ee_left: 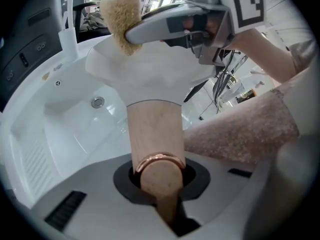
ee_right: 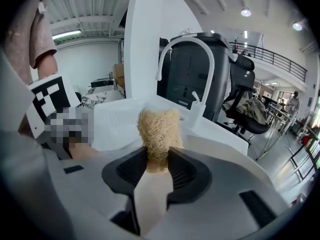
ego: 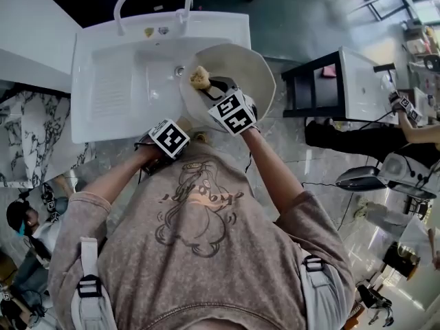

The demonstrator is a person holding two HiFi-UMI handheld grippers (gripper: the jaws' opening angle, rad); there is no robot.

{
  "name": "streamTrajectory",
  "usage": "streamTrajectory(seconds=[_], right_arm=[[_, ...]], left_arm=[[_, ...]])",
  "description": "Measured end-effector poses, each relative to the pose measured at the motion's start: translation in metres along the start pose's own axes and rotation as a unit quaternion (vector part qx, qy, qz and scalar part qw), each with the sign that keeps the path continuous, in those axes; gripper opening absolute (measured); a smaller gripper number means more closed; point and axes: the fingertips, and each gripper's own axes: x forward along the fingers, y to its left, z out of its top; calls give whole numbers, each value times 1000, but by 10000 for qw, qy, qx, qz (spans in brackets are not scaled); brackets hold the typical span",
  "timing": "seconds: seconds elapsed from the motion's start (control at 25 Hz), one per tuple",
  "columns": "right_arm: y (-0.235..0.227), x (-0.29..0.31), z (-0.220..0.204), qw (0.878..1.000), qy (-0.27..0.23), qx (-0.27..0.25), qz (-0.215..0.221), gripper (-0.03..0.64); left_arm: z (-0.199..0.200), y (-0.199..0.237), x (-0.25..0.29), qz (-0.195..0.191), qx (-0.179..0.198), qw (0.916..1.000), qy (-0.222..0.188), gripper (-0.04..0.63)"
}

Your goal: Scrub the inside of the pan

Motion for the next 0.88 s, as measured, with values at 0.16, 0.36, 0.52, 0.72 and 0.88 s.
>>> streamTrajectory(seconds=[0.16, 0.36, 0.52, 0.72, 0.88], right_arm=[[6, 21, -10, 9987, 451, -159, 175, 143], [13, 43, -20, 9940, 953, -393, 363, 143], [16, 61, -28, 9906, 1190, -538, 413, 143], [14, 73, -32, 9896, 1269, -601, 299, 143], [8, 77, -32, 9893, 1288, -648, 242, 143]], left_arm=[[1, 0, -1, -14, -1, 10000, -25, 44], [-2, 0, 3, -92, -27, 10000, 20, 44], [1, -2, 3, -181, -20, 9998, -44, 44], [1, -7, 2, -368, 68, 9993, -76, 51], [3, -10, 4, -487, 96, 9987, -97, 54]])
